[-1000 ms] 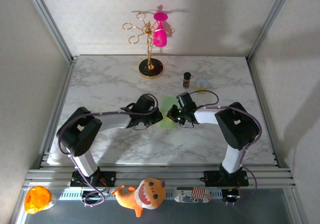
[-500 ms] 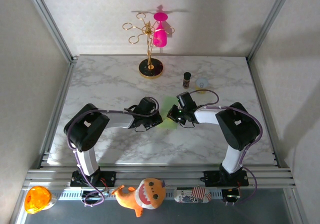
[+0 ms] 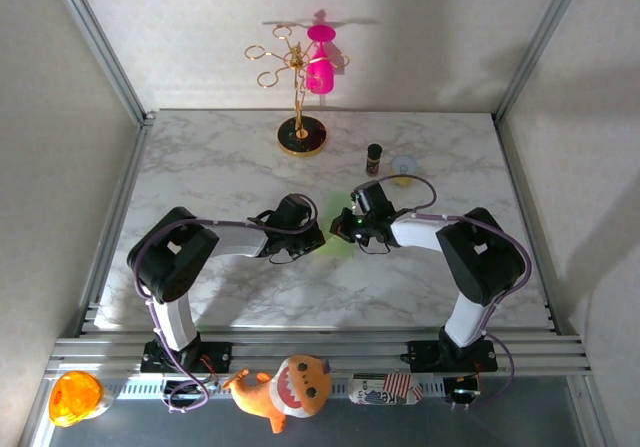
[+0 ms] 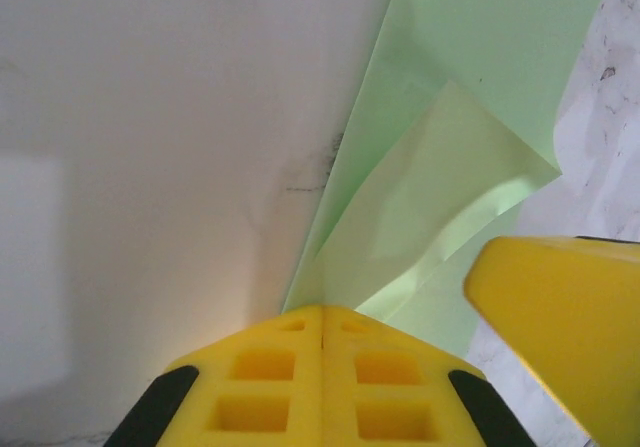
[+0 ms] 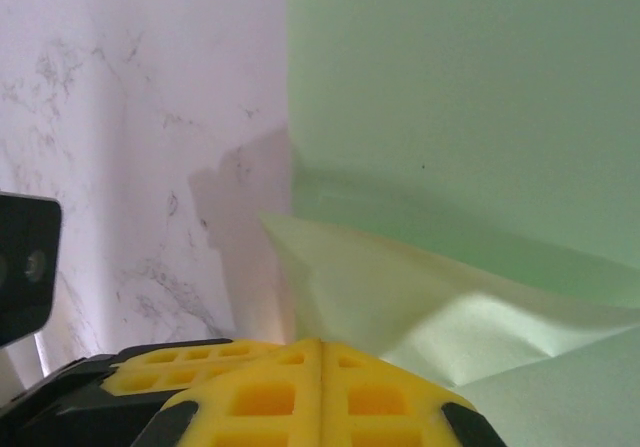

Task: Fold a paper plane with a square sheet of paper (pick it up from the middle)
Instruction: Fold the triangle a second time at the center of the table.

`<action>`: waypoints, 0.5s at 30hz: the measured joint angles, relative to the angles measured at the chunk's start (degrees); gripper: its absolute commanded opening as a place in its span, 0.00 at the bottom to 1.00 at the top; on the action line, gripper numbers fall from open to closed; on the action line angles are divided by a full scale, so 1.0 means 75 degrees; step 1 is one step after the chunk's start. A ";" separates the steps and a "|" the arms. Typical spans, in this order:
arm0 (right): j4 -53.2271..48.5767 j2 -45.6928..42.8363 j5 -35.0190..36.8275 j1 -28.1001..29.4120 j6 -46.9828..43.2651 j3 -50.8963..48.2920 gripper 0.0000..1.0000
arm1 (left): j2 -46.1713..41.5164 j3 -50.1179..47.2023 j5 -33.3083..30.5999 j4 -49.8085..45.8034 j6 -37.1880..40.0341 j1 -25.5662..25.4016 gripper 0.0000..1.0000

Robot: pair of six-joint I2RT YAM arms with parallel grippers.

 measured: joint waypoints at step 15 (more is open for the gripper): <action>-0.0009 0.0434 -0.0093 -0.0003 -0.0015 0.0064 0.04 | -0.0248 -0.0041 0.0262 -0.0029 -0.0029 -0.0052 0.05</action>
